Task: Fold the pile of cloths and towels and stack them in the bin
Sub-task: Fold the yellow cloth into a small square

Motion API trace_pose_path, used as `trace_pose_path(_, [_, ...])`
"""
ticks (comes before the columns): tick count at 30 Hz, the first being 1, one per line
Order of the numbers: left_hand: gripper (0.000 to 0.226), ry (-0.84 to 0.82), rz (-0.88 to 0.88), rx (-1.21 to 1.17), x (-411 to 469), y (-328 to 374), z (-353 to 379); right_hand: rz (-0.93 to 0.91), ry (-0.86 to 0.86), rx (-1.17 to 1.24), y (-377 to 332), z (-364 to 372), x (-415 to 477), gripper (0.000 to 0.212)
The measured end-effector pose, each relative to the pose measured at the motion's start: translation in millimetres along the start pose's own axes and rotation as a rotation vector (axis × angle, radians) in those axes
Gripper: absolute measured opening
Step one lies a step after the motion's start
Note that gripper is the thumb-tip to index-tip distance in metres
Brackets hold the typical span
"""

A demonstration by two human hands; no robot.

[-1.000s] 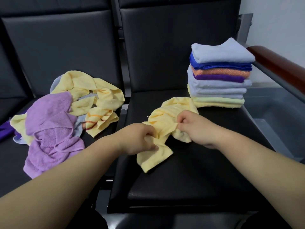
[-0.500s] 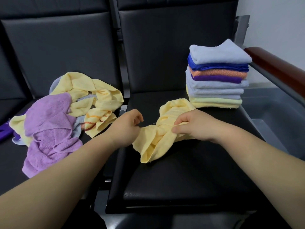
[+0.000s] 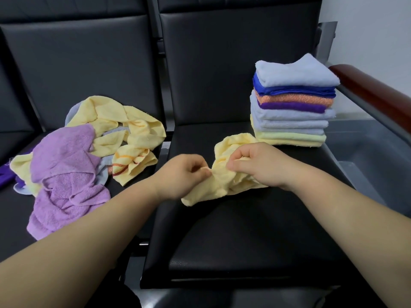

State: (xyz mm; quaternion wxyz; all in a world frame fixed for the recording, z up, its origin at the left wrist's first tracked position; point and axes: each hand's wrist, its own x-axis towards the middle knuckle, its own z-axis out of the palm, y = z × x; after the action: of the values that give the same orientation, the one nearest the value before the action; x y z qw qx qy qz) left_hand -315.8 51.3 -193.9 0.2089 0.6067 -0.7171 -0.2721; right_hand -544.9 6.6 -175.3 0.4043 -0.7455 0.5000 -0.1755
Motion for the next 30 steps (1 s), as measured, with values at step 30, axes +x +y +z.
trace_pose_path(30, [0.011, -0.058, -0.084, -0.346, -1, -19, -21, -0.050, -0.129, -0.088, -13, 4, -4, 0.029])
